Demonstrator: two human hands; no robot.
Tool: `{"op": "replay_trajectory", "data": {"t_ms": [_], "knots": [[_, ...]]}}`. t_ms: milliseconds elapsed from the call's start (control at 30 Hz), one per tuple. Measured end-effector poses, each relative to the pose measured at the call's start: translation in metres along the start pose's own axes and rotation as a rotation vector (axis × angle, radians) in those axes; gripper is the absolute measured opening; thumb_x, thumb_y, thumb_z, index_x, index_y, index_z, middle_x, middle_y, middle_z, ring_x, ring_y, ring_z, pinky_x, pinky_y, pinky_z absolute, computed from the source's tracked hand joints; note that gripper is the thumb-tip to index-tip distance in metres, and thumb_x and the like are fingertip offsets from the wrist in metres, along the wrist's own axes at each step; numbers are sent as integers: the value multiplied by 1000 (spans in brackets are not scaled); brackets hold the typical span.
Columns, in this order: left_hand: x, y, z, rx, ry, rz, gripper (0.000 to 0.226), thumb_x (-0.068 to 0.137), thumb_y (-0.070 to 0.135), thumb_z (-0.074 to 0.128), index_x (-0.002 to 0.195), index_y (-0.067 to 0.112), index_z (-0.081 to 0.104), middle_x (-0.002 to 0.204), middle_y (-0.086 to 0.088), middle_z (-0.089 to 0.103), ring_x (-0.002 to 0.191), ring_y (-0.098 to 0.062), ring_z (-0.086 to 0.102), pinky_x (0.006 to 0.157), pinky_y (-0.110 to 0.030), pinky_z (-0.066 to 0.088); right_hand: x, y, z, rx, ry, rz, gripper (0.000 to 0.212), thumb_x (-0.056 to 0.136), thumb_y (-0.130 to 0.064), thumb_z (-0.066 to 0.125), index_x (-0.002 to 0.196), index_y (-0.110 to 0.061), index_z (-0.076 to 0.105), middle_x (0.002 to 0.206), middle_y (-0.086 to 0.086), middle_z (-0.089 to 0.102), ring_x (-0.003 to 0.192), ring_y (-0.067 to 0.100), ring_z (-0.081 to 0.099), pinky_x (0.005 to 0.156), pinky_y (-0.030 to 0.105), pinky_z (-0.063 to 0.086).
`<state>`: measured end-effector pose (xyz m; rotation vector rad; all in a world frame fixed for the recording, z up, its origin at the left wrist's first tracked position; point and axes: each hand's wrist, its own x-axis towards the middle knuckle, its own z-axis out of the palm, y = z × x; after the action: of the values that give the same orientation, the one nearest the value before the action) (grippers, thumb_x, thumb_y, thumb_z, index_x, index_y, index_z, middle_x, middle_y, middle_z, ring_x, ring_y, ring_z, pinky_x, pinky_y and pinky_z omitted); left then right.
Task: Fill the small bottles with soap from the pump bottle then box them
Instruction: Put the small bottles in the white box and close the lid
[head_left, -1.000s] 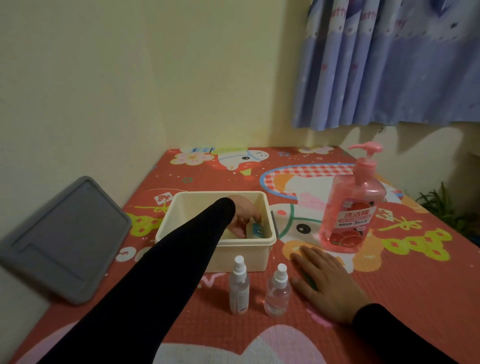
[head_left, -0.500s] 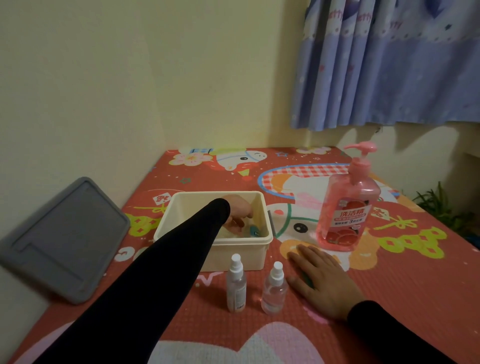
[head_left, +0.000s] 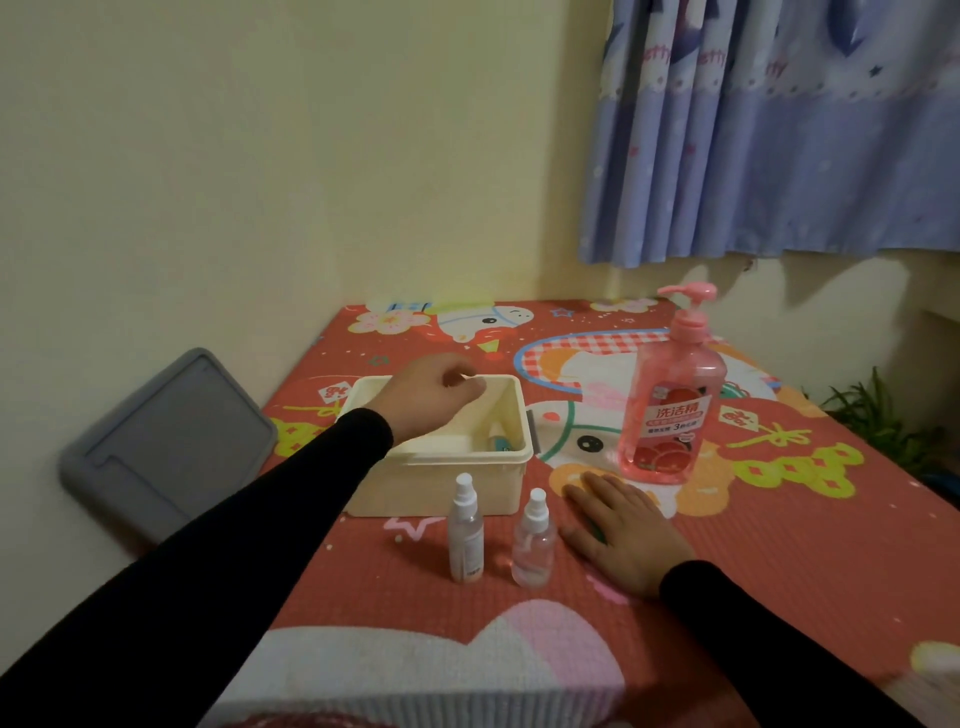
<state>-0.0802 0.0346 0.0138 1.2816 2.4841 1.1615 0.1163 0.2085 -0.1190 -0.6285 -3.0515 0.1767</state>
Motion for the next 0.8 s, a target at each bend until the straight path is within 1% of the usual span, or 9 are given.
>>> {"op": "replay_trajectory", "data": {"t_ms": [133,233,300,400,467,533,600,700,800], "knots": [[-32,-5,-10,-96,-3,11,26,89,46,60,103,25,66,100,4,67,94,-15,64,84,-37,54,0,1,2,-6,-8,-6,103,65,-82,-11,152,-35,16,163,0,9,150,19,6,120,37,3],[-56,-10,-9,-82,-31,10,30,86,48,63,108,26,66,101,10,67,95,-6,62,83,-25,49,2,4,5,-19,-5,-6,77,86,-74,10,152,-35,16,163,1,9,150,19,6,120,37,3],[-73,-11,-5,-81,-56,-10,34,84,46,67,112,27,64,101,9,66,95,-3,61,80,-16,46,1,4,5,-21,-5,-8,72,90,-71,15,152,-35,16,163,1,9,150,20,7,120,37,4],[-92,-16,7,-162,-99,-71,43,78,37,77,116,26,59,106,4,63,98,-8,62,80,-14,49,0,3,4,-30,-5,-6,83,83,-78,5,152,-34,16,163,2,10,150,21,7,121,39,6],[-103,-20,16,-195,-123,-70,46,76,33,80,115,26,58,109,3,63,100,-10,63,83,-18,52,2,4,6,-38,-12,-7,104,67,-85,-15,152,-33,15,162,2,10,150,21,7,121,40,7],[-108,-23,25,-198,-141,-37,42,76,33,79,112,28,58,108,8,65,99,-5,63,85,-23,53,6,7,11,-64,-25,-18,117,58,-85,-29,152,-33,15,163,1,10,150,22,5,121,43,7],[-112,-24,31,-193,-121,-18,31,79,30,77,105,32,59,105,14,66,97,-2,63,85,-23,50,9,10,16,-58,-14,-24,116,59,-85,-29,152,-33,17,162,-1,12,150,21,5,121,43,6],[-113,-24,35,-170,-103,0,22,83,29,72,98,37,60,103,16,66,97,-2,62,87,-25,51,8,10,17,-22,47,-12,103,70,-82,-17,152,-32,22,161,-4,17,150,18,8,122,41,5],[-110,-24,32,-130,-90,16,14,84,30,71,91,35,60,97,14,67,91,-4,63,82,-24,50,5,6,11,-36,31,-23,114,63,-85,-24,152,-30,20,162,1,15,150,21,9,121,40,7]]}}
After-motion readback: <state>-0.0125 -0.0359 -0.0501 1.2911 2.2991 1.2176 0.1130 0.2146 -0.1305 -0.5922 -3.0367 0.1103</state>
